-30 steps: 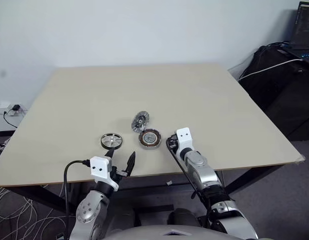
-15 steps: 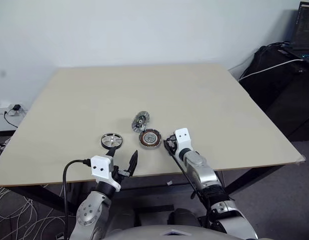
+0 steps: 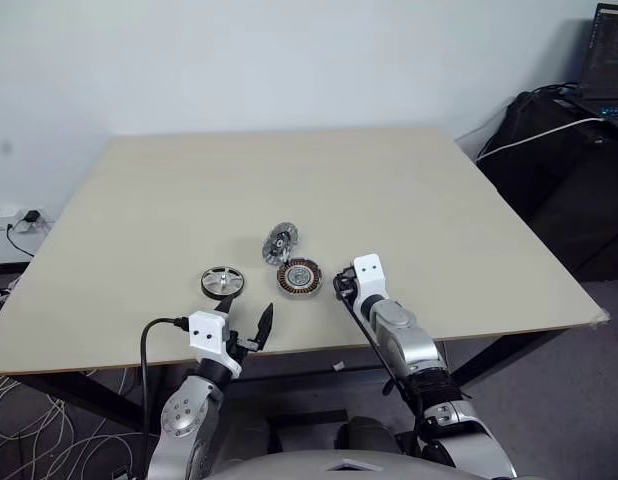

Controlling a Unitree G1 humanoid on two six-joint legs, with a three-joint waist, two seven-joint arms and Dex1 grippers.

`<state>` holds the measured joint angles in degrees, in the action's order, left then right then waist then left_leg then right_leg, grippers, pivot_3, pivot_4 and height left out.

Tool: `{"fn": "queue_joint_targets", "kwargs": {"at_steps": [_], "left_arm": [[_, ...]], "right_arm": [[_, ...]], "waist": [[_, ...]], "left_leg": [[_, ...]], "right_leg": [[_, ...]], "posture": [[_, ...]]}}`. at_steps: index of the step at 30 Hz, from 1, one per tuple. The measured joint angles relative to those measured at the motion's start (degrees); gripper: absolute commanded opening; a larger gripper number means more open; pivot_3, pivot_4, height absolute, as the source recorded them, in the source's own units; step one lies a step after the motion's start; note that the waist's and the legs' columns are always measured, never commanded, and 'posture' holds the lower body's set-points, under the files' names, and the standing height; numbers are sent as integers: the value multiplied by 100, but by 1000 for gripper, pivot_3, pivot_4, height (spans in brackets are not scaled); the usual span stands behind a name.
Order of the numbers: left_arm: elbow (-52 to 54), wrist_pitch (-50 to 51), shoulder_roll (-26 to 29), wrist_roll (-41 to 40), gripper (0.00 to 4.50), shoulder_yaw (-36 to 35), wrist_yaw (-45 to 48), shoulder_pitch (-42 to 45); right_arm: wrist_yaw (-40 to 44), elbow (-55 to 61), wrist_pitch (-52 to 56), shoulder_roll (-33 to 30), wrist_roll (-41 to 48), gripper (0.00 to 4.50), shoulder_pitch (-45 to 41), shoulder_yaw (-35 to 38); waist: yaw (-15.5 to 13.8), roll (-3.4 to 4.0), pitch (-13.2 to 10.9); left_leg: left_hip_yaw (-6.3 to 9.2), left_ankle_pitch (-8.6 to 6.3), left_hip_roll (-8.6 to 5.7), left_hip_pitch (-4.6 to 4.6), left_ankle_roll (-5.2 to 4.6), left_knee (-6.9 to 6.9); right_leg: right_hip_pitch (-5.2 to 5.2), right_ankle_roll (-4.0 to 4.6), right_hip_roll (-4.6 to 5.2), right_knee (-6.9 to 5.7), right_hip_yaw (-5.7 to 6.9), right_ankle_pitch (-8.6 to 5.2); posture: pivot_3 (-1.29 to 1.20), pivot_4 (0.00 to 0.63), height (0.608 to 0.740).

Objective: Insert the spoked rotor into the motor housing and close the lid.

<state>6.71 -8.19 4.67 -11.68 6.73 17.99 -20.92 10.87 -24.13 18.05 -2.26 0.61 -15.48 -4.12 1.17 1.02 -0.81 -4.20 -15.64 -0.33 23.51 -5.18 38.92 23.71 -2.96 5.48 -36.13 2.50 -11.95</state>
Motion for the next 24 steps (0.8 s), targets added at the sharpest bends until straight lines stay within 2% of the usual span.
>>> {"fn": "queue_joint_targets", "kwargs": {"at_steps": [5,16,24], "left_arm": [[-214,-70,44,-93,4500,-209,161,69],[-456,-238,54,-246,4500,-400,462,150],[111,24,85,-250,4500,-405,396,-133]], "right_arm": [[-2,75,5,16,1,689,48,1],[79,1115,63,206,13,689,-146,-166],[308,923,257,384,-75,689,-306,-721]], "waist": [[-3,0,-1],[-6,2,-4],[-3,0,-5]], "left_leg": [[0,0,0,1,0,0],[1,0,0,5,0,-1],[1,-1,-1,6,1,-2]], "right_leg": [[1,0,0,0,1,0],[5,0,1,1,2,0],[5,0,6,3,1,1]], "posture": [[0,0,740],[0,0,740],[0,0,740]]}}
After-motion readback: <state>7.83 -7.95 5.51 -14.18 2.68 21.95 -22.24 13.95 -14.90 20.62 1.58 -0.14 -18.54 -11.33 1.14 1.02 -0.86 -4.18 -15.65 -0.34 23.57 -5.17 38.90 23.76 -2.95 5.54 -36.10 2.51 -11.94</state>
